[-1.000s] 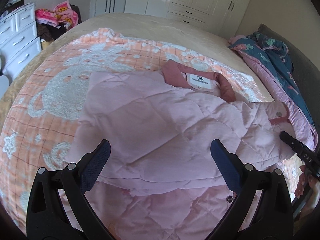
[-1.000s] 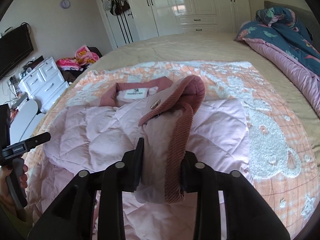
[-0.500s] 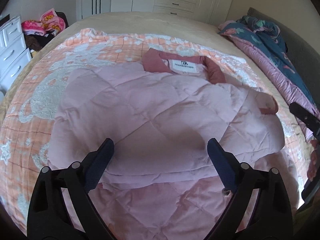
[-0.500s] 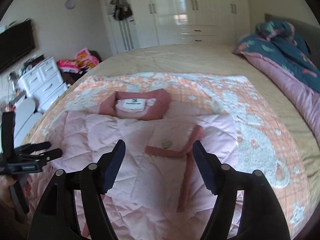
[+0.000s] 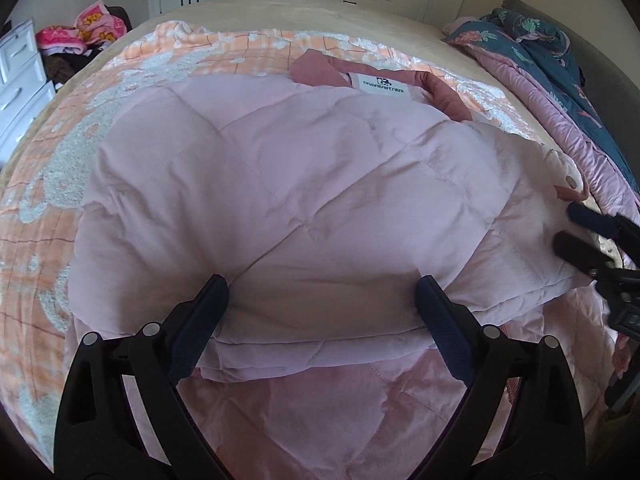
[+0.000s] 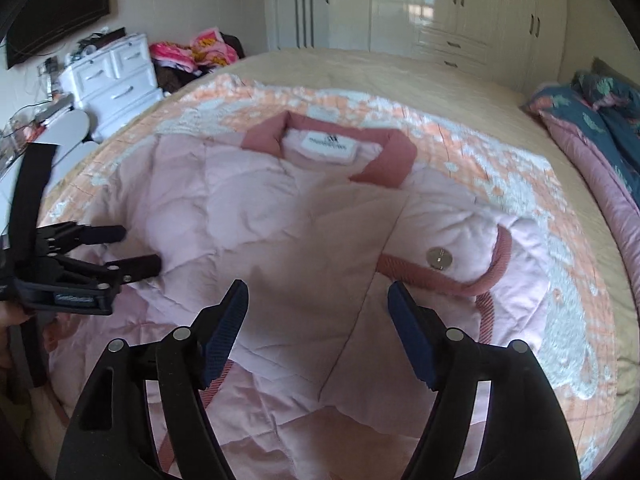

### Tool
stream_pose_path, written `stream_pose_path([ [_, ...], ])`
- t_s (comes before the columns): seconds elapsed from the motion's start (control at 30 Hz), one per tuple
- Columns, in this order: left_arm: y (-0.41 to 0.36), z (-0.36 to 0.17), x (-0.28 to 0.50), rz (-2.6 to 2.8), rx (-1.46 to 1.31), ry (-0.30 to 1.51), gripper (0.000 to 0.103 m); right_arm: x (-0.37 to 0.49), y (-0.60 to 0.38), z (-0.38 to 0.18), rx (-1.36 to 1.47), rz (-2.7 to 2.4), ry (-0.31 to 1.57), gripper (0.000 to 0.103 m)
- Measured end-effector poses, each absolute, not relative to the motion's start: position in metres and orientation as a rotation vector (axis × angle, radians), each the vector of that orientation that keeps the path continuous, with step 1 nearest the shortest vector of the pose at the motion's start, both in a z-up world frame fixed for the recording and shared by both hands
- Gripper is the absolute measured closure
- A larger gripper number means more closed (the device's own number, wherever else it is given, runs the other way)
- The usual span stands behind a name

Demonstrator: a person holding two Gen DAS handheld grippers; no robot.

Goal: Fold large clothes

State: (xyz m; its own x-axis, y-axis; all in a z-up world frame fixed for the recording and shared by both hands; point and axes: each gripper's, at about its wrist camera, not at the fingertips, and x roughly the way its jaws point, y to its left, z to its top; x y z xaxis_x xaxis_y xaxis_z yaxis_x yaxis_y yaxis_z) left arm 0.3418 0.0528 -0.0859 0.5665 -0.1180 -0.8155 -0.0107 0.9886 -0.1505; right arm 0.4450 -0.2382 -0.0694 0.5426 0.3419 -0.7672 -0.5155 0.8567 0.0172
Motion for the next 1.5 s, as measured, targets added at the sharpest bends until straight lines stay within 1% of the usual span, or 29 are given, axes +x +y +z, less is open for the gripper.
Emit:
stream_pose_path([
  [0.07, 0.053, -0.084, 0.342, -0.066, -0.149, 0.971, 0.014, 0.452, -0.235, -0.086, -0.225, 0.487, 0.906, 0.031],
  [0.13, 0.052, -0.084, 0.342, -0.066, -0.146, 0.972, 0.014, 0.454, -0.234, -0.093, -0.221, 0.481, 0.91, 0.031],
  [0.33, 0.049, -0.081, 0.342, -0.062, -0.132, 0.972, 0.014, 0.456, -0.24, -0.099, -0.159, 0.494, 0.91, 0.03],
  [0.43, 0.048, -0.077, 0.34, -0.062, -0.111, 0.978, 0.014, 0.454, -0.243, -0.091, -0.111, 0.509, 0.921, 0.025],
  [0.5, 0.048, -0.073, 0.34, -0.06, -0.109, 0.979, 0.014, 0.452, -0.248, -0.086, -0.067, 0.527, 0.927, 0.018],
  [0.77, 0.052, -0.055, 0.333, -0.052, -0.135, 0.959, 0.01, 0.439, -0.256, -0.059, -0.007, 0.538, 0.881, 0.007],
  [1.17, 0.059, -0.018, 0.32, -0.043, -0.165, 0.891, 0.009, 0.417, -0.263, -0.02, -0.002, 0.528, 0.785, 0.004],
  [1.5, 0.062, 0.017, 0.301, -0.042, -0.165, 0.804, 0.009, 0.4, -0.274, 0.006, 0.001, 0.501, 0.714, 0.004],
])
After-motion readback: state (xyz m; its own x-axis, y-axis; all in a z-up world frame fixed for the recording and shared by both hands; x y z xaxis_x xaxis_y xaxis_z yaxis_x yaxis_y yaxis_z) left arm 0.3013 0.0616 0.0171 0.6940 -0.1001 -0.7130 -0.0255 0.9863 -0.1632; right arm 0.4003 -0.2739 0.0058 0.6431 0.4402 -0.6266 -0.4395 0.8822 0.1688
